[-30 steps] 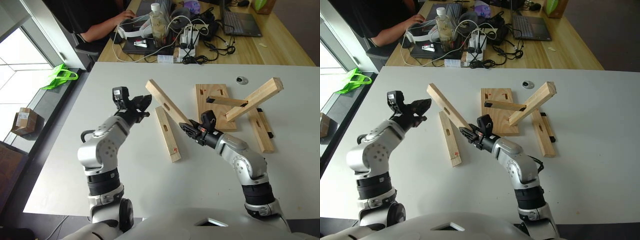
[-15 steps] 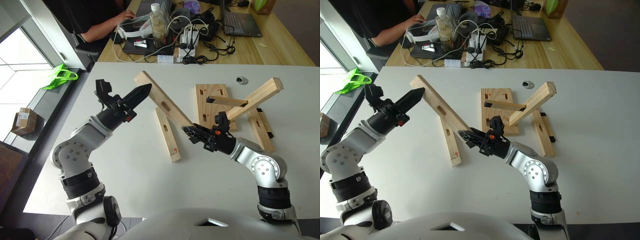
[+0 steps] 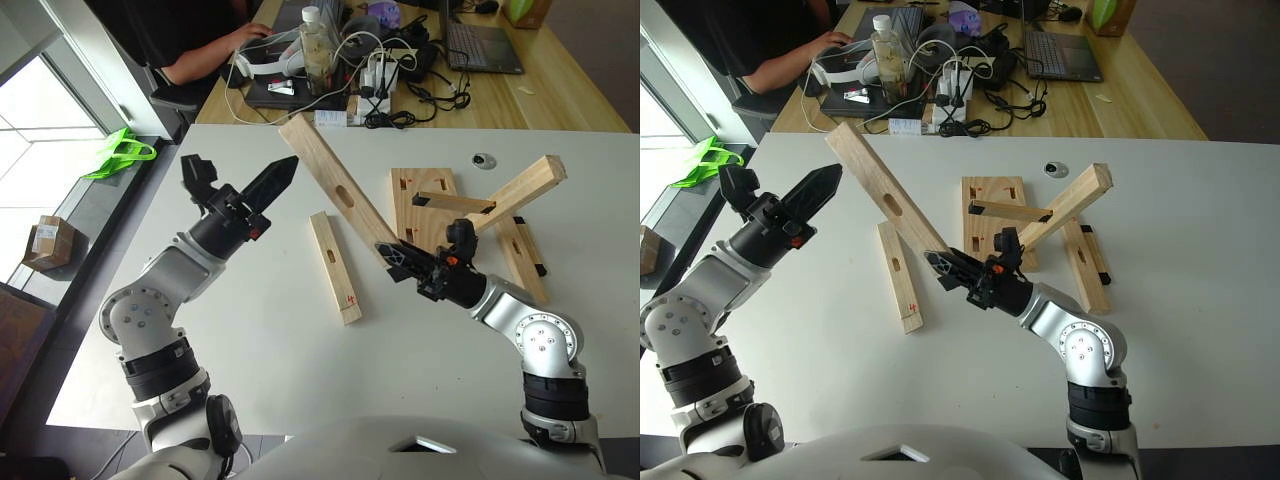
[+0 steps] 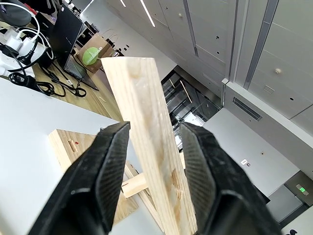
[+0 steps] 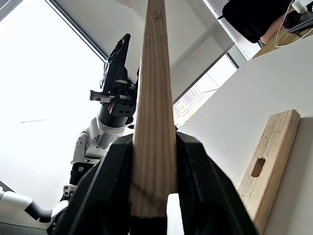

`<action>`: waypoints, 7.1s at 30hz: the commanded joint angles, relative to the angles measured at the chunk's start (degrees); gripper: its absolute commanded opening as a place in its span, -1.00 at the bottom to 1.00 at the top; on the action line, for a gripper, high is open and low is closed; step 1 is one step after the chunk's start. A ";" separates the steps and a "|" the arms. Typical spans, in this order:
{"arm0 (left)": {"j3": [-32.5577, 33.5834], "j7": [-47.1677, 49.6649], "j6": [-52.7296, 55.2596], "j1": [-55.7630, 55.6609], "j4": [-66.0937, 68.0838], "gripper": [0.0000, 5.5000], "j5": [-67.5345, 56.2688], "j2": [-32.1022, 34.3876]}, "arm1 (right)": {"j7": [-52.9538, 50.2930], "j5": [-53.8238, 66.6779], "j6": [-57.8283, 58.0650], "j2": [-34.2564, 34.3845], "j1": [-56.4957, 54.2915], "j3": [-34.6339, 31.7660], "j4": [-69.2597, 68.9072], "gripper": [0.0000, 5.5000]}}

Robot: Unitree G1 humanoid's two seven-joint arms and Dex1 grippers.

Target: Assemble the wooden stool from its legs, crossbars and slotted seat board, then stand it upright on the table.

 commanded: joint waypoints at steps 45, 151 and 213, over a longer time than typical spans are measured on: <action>-15.83 -3.66 -4.53 3.66 -6.26 -0.56 -13.58 10.76 | 18.49 3.79 4.88 -14.84 -8.03 4.21 8.63 -0.63; -23.43 -6.86 -14.47 10.18 -5.91 -0.56 -5.50 5.50 | 16.00 -0.05 0.11 -8.20 -2.88 1.91 9.61 -0.63; -21.54 -7.67 -11.71 7.69 -4.04 -0.56 -2.13 4.31 | 17.56 -1.44 -0.85 -7.24 -5.59 2.39 11.85 -0.63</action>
